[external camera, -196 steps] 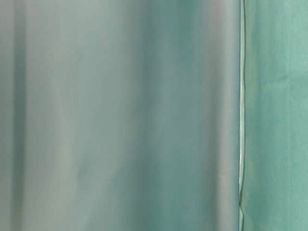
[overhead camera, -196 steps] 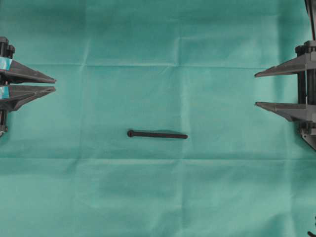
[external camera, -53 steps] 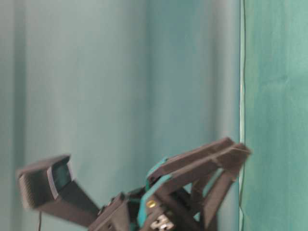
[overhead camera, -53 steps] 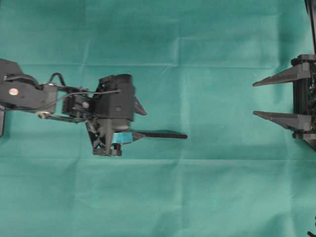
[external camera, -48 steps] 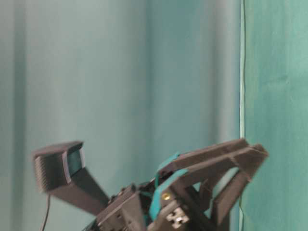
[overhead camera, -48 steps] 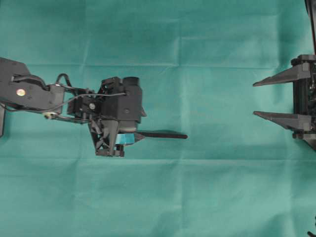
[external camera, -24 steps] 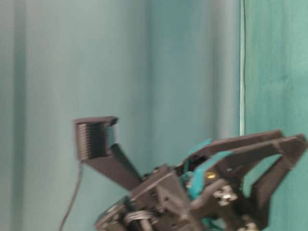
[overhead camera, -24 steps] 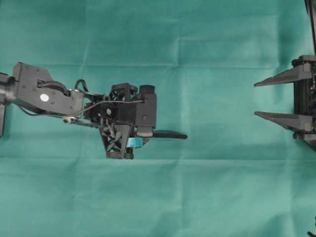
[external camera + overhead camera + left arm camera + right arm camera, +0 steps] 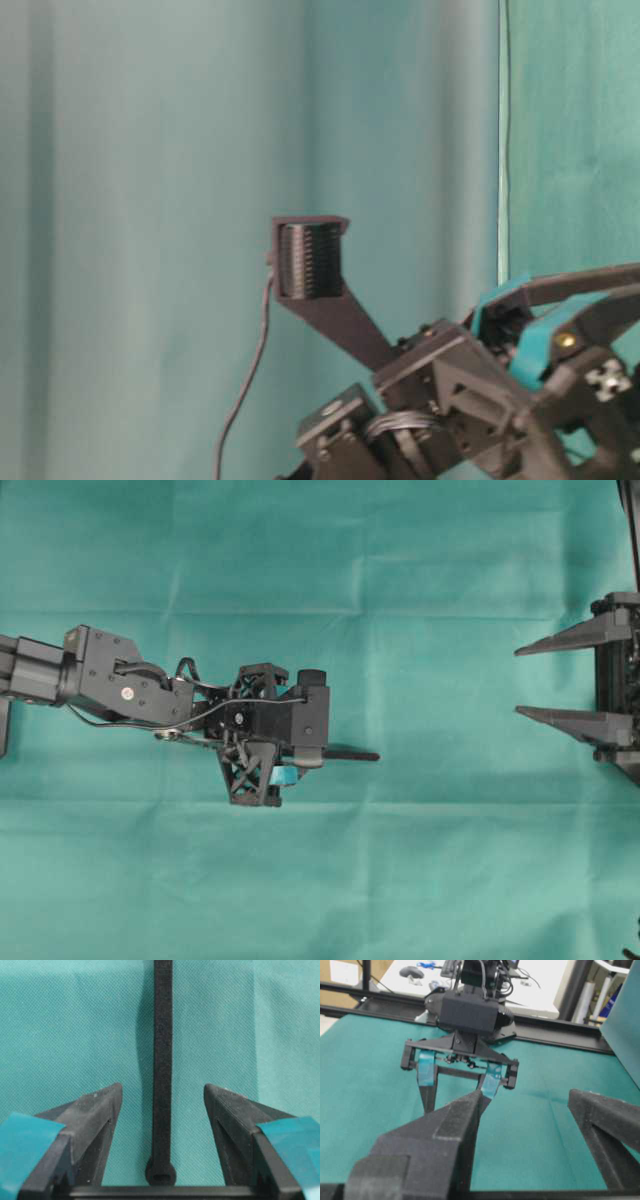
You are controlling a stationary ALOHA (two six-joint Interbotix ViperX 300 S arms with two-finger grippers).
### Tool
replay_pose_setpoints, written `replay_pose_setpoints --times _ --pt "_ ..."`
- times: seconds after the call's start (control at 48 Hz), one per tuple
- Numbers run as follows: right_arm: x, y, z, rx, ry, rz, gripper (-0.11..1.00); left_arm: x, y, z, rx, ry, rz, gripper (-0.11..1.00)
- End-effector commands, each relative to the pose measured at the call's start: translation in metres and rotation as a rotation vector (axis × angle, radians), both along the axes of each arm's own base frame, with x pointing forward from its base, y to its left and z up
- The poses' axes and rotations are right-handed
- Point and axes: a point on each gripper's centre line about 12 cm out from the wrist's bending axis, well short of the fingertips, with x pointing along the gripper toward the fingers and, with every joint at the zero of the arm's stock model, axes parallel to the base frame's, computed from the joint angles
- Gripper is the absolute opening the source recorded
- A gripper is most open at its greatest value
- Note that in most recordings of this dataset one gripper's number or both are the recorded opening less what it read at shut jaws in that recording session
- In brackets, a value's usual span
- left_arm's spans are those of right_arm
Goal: Peel off the Velcro with your right arm.
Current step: 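Lift the strap with the left gripper, raising its free end upward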
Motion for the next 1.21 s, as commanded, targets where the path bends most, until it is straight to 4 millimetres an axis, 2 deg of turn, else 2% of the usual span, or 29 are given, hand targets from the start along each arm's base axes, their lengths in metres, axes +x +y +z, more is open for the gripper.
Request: replay_pose_setpoints --times 0.0,0.396,0.792,0.896,0.959,1.105,1.188 --pt "0.001 0.0 0.004 -0.004 -0.015 0.001 0.41 0.009 -0.001 0.01 -0.004 -0.054 -0.001 0.64" --pt "0.0 0.0 0.003 -0.003 -0.015 0.001 0.41 0.012 -0.001 -0.011 -0.003 -0.031 0.0 0.63" --pt "0.0 0.0 0.003 -0.003 -0.023 0.001 0.41 0.01 -0.001 -0.018 -0.001 -0.012 0.0 0.59" --pt "0.0 0.0 0.003 -0.003 -0.021 0.001 0.41 0.011 -0.001 -0.018 -0.001 -0.012 0.0 0.53" --pt "0.0 0.0 0.003 -0.003 -0.023 0.001 0.41 0.01 -0.001 -0.017 -0.001 -0.011 0.0 0.45" --pt "0.0 0.0 0.003 -0.003 -0.023 0.001 0.41 0.009 -0.001 -0.017 0.0 -0.003 -0.001 0.13" --pt "0.0 0.0 0.003 -0.004 -0.023 0.002 0.41 0.007 -0.001 -0.016 0.001 0.011 -0.001 0.1"
